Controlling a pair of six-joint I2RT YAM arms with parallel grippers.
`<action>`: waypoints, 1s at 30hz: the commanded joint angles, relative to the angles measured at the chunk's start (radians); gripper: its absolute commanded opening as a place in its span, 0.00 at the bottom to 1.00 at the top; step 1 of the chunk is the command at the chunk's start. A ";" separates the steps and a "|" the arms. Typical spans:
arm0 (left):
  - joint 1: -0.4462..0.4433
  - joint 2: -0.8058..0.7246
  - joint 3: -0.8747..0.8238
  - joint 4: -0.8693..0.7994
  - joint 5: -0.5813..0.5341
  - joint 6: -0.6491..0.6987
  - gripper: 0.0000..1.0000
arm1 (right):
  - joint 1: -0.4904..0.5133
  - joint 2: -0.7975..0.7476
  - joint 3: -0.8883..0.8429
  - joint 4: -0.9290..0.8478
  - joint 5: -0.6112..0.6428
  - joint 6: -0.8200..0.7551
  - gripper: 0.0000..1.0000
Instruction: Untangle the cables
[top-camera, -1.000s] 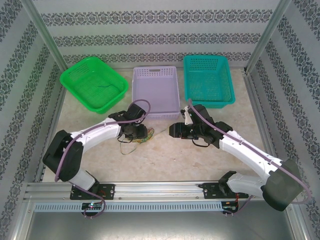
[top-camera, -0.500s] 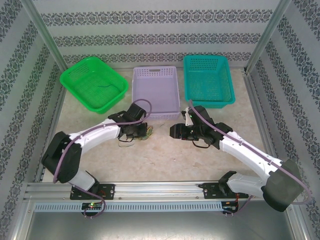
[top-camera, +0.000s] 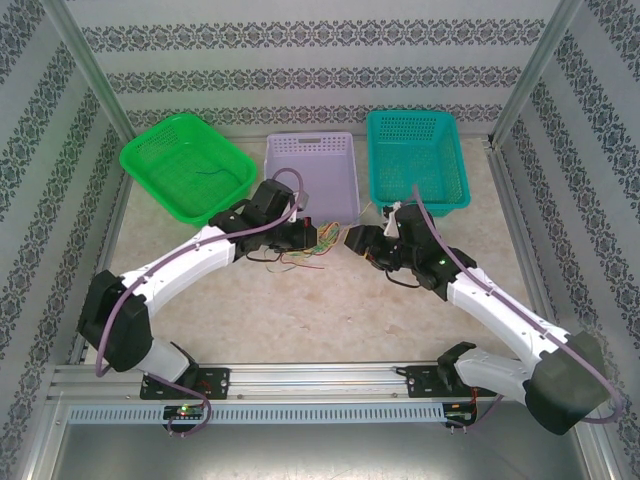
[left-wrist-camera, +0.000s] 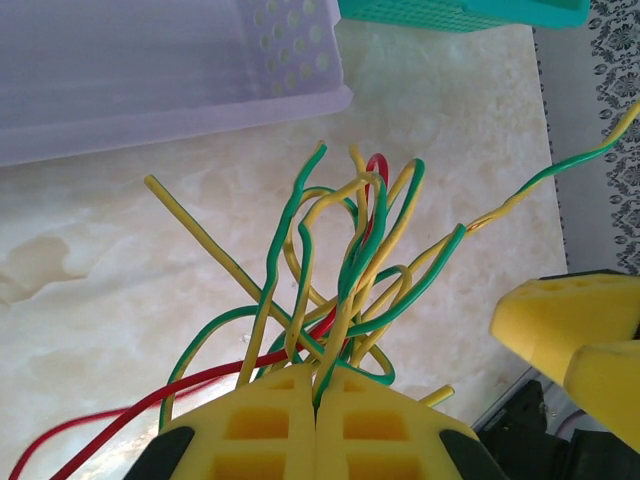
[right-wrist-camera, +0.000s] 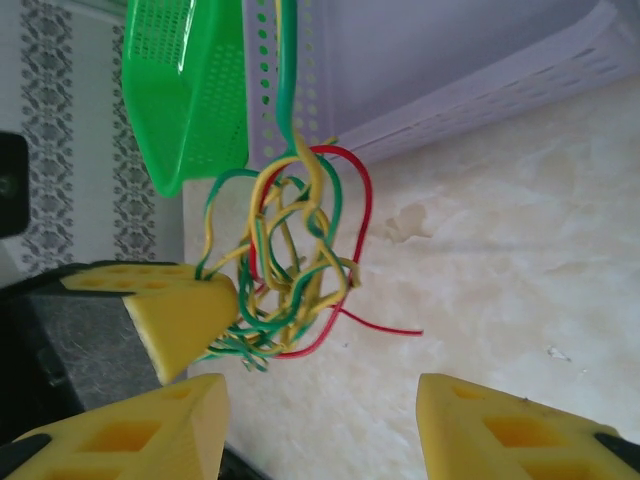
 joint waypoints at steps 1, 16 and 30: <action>-0.024 0.023 0.047 0.068 0.048 -0.050 0.00 | -0.002 0.016 -0.030 0.097 -0.003 0.076 0.52; -0.082 0.045 0.100 -0.049 -0.119 0.063 0.00 | -0.034 -0.033 0.038 -0.052 0.034 0.360 0.31; -0.216 0.012 0.068 -0.023 -0.414 0.293 0.00 | -0.003 0.095 0.151 -0.111 0.065 0.658 0.35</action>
